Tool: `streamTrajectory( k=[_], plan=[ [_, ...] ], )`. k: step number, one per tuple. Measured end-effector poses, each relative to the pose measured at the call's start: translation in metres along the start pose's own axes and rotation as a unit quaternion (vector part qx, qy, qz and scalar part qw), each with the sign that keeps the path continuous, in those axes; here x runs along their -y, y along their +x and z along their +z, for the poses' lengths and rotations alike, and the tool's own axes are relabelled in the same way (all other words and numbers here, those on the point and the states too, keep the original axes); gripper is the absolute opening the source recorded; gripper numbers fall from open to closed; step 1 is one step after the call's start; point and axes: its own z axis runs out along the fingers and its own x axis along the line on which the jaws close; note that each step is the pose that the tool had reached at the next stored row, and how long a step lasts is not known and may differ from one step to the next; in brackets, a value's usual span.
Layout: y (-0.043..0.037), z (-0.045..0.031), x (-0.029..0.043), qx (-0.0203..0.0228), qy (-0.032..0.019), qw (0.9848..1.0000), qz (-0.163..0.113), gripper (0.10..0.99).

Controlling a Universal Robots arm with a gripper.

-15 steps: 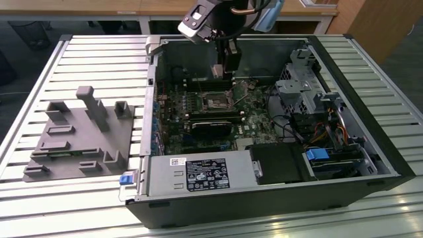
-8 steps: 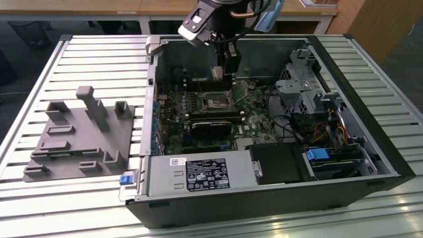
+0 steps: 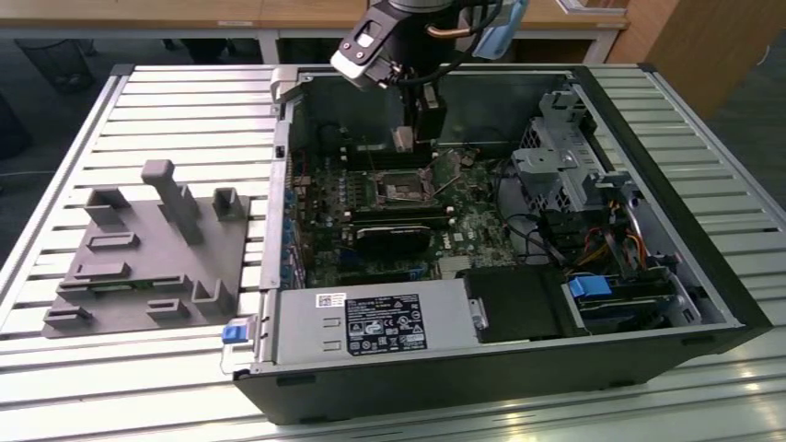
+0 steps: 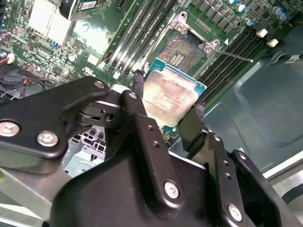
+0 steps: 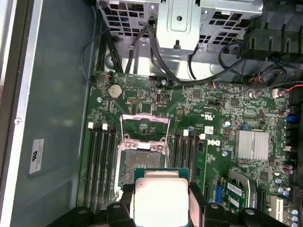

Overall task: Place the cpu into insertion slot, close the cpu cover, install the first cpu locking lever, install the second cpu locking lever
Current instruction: 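Place the cpu into insertion slot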

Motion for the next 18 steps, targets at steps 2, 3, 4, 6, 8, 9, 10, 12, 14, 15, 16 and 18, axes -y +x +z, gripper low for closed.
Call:
streamTrajectory(
  k=[2, 3, 4, 6, 8, 9, 10, 12, 14, 15, 16, 18],
  plan=[
    [0.0000, 0.0017, 0.0001, 0.0013, 0.0001, 1.0000, 0.001, 0.541],
    [0.0000, 0.0025, 0.0002, 0.0020, 0.0001, 1.0000, 0.002, 0.541],
    [0.0001, 0.0033, 0.0003, 0.0027, 0.0001, 1.0000, 0.003, 0.541],
    [0.0001, 0.0046, 0.0003, 0.0034, 0.0000, 1.0000, 0.007, 0.541],
    [0.0002, 0.0061, 0.0005, 0.0038, 0.0000, 0.9999, 0.010, 0.541],
    [0.0003, 0.0070, 0.0006, 0.0042, -0.0001, 0.9999, 0.015, 0.541],
    [0.0003, 0.0079, 0.0006, 0.0046, -0.0001, 0.9998, 0.022, 0.541],
    [0.0006, 0.0102, 0.0008, 0.0054, -0.0001, 0.9995, 0.031, 0.541],
    [0.0009, 0.0131, 0.0010, 0.0049, -0.0002, 0.9995, 0.032, 0.541],
    [0.0013, 0.0147, 0.0011, 0.0046, -0.0001, 0.9995, 0.033, 0.541],
    [0.0017, 0.0165, 0.0012, 0.0044, -0.0002, 0.9995, 0.033, 0.541],
    [0.0029, 0.0201, 0.0014, 0.0043, -0.0002, 0.9995, 0.033, 0.541]
  ],
)
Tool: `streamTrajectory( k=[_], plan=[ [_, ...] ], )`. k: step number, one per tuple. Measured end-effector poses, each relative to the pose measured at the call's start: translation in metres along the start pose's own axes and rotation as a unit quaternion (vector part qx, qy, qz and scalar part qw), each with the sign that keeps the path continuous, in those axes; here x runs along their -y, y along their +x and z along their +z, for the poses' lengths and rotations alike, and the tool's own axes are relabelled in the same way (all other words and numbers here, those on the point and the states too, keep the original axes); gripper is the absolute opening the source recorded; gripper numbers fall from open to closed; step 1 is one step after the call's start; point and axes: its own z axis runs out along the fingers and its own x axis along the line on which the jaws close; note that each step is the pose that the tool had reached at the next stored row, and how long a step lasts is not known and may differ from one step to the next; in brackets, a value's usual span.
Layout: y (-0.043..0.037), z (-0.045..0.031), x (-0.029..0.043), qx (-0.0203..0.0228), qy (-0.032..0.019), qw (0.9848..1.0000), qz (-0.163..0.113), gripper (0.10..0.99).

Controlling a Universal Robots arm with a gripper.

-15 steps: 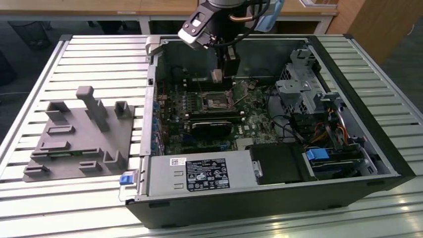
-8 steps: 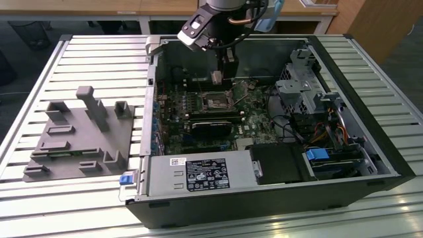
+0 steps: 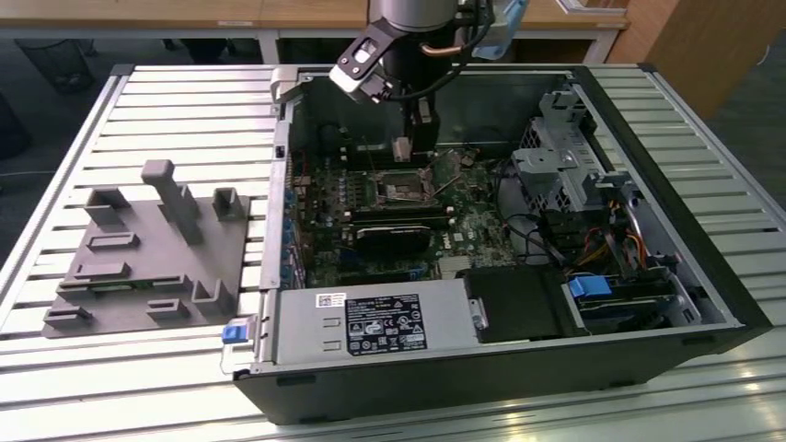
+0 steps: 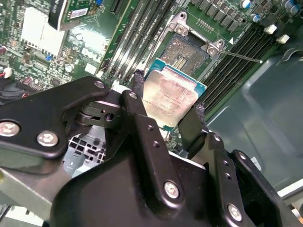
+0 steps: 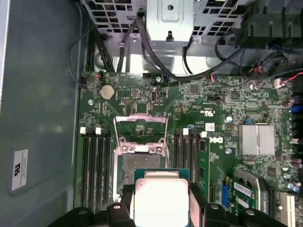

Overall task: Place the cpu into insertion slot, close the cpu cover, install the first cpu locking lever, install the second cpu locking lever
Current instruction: 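Place the cpu into insertion slot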

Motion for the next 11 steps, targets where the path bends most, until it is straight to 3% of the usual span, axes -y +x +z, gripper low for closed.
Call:
streamTrajectory(
  k=[11],
  plan=[
    [0.0061, 0.0199, 0.0021, -0.0006, -0.0001, 1.0000, -0.007, 0.541]
  ],
)
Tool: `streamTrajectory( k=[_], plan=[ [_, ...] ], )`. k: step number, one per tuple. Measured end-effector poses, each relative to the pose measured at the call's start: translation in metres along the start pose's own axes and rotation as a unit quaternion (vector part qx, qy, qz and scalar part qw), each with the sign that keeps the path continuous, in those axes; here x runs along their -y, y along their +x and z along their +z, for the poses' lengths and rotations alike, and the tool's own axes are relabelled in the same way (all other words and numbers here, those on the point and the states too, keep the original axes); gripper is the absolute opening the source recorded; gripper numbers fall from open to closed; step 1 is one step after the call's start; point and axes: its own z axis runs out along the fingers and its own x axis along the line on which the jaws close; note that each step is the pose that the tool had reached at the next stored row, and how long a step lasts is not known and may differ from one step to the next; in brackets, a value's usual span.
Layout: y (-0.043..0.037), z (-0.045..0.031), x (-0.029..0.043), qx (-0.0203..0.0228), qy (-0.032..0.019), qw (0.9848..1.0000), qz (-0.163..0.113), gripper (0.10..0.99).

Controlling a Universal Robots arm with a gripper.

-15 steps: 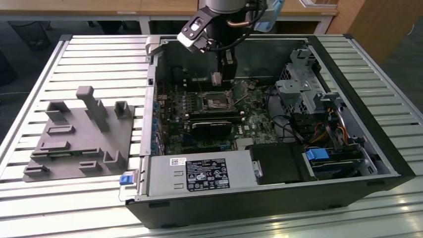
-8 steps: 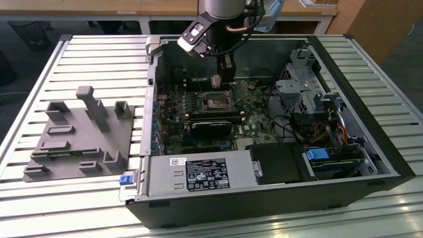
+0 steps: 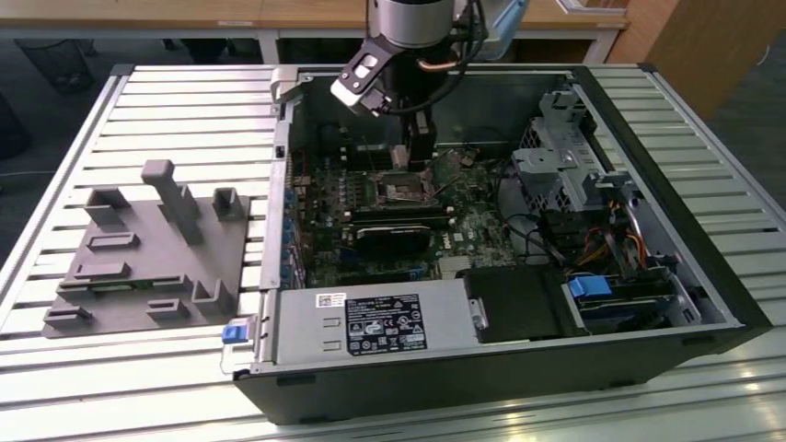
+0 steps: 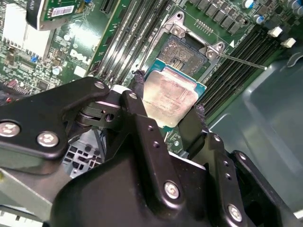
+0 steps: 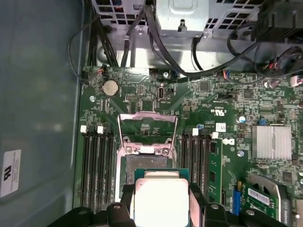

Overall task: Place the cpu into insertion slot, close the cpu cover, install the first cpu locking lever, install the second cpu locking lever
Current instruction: 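Place the cpu into insertion slot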

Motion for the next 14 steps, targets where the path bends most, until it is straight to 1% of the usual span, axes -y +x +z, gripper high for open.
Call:
streamTrajectory(
  k=[14],
  plan=[
    [0.0044, 0.0250, 0.0031, 0.0000, 0.0000, 1.0000, 0.000, 0.541]
  ],
)
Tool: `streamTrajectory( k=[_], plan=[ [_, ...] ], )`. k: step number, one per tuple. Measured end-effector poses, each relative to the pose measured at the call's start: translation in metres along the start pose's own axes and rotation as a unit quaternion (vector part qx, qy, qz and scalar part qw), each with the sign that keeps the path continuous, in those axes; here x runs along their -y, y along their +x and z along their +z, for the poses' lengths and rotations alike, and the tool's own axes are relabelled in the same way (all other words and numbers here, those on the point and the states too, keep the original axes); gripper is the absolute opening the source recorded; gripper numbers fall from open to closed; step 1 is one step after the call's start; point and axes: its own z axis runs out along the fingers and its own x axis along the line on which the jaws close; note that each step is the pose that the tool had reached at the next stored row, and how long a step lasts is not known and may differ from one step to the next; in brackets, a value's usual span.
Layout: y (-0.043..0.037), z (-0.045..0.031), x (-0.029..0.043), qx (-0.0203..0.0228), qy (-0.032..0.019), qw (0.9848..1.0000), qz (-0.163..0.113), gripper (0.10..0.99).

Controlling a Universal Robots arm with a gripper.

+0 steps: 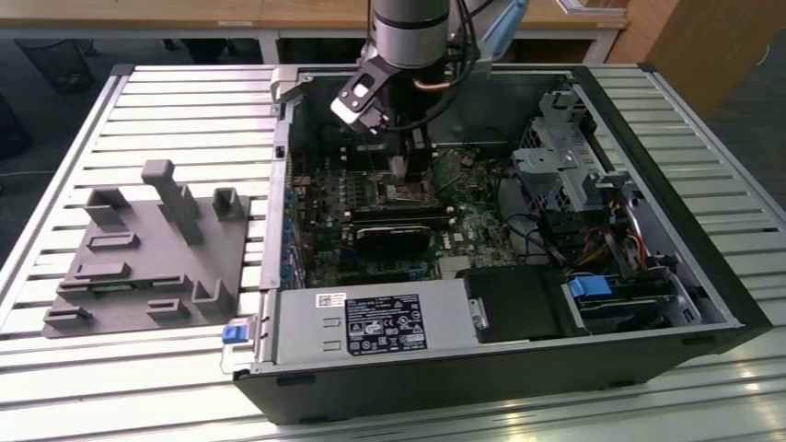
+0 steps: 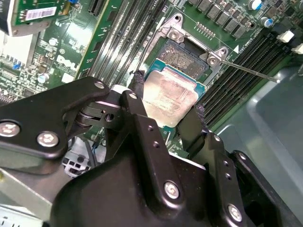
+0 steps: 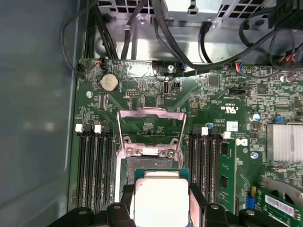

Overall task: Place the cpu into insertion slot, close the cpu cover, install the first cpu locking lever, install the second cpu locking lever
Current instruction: 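Place the cpu into insertion slot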

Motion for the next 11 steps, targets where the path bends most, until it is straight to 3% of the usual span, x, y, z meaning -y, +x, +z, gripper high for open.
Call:
streamTrajectory(
  k=[11],
  plan=[
    [0.0030, 0.0152, 0.0012, 0.0003, 0.0000, 1.0000, 0.000, 0.541]
  ],
)
